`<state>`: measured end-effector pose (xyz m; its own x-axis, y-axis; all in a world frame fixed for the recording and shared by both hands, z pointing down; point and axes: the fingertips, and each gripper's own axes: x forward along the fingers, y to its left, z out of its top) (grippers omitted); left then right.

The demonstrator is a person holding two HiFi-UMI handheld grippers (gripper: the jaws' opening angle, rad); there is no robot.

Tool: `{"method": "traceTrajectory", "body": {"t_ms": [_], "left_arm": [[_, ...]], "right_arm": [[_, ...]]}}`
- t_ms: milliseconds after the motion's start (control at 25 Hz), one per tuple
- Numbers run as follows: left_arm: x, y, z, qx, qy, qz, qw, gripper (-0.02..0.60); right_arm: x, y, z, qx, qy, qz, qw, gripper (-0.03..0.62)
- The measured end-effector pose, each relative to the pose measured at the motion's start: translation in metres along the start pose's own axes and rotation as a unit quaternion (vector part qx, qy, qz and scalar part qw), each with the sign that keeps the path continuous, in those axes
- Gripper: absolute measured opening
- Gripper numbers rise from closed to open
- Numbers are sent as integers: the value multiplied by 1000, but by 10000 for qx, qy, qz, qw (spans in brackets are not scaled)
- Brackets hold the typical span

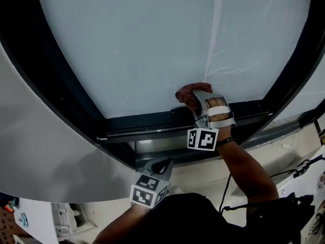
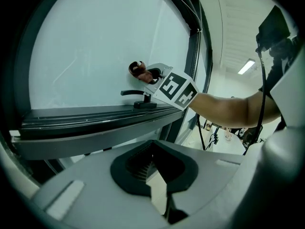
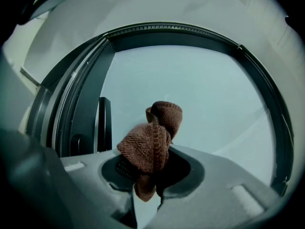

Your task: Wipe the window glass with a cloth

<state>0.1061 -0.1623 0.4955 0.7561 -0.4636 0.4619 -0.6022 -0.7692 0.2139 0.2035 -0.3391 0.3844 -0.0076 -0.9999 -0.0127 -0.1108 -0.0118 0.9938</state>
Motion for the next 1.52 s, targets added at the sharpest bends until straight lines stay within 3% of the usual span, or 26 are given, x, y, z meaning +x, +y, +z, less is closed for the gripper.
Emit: {"method": "traceTrajectory", "body": {"t_ms": [920, 1400, 1520], "left_arm": [[19, -3, 12, -43, -52, 163, 9998, 18], [9, -4, 18, -281, -432, 774, 9957, 17], [-6, -3, 20, -240, -549, 907, 9941, 17]], "right_arm": [[-3, 21, -1, -2, -155, 252, 9996, 69], [-1, 26, -2, -44, -337, 702, 9970, 74], [-2, 30, -2, 286, -399, 1224, 9913, 77]]}}
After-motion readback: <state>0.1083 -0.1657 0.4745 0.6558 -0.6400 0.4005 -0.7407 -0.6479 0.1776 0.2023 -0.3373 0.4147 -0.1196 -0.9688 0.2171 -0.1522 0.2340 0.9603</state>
